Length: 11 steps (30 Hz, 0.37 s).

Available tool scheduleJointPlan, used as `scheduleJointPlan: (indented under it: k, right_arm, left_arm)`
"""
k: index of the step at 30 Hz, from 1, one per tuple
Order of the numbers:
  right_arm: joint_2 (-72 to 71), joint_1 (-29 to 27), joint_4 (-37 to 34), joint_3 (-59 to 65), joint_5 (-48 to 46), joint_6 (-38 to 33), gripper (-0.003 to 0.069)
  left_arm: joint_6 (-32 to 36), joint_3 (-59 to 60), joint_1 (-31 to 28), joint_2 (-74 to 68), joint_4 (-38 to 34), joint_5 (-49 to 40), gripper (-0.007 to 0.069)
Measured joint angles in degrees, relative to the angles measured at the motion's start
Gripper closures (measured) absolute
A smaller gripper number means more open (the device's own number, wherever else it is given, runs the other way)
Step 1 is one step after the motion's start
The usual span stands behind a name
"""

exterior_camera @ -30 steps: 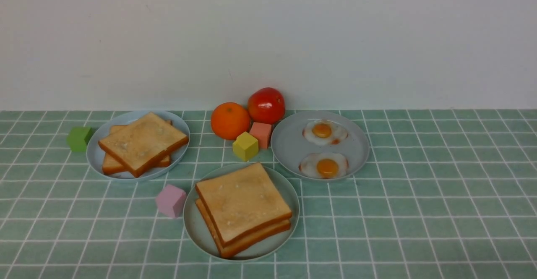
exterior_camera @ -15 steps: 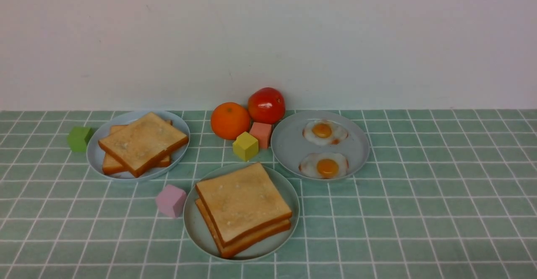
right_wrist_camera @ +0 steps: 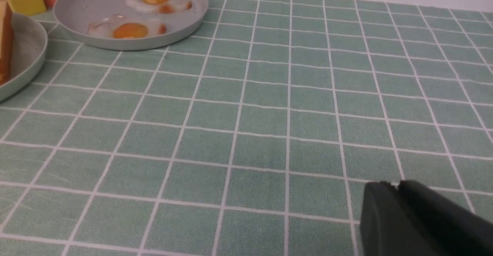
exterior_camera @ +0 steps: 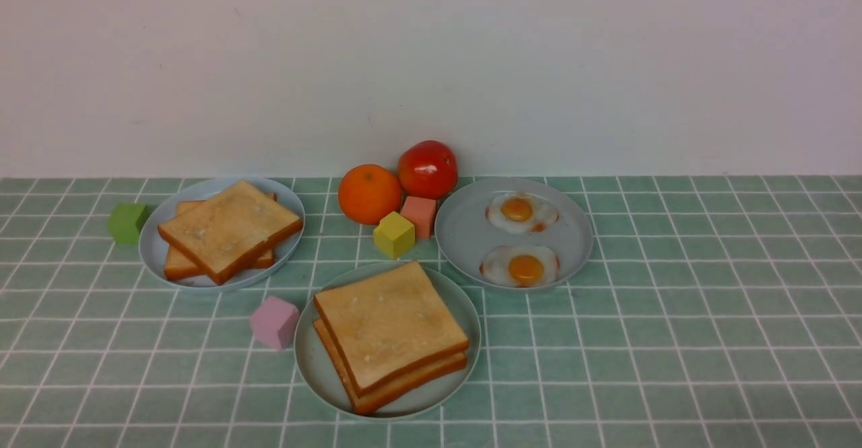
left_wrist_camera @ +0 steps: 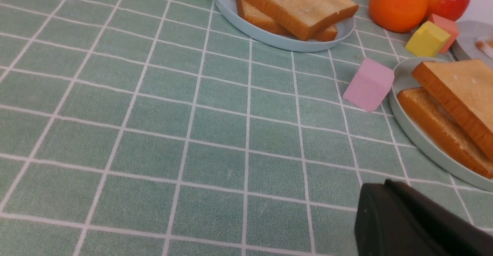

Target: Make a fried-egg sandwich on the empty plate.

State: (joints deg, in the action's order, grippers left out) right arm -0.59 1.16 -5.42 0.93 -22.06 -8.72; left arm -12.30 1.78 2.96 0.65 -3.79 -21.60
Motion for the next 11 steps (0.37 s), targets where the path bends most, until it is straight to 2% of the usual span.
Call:
scheduleJointPlan:
  k: [11]
  right_arm:
    - [0.0, 0.0, 0.0, 0.0, 0.0, -0.05, 0.0566]
  left_arm:
    - [0.0, 0.0, 0.0, 0.0, 0.0, 0.0, 0.0624]
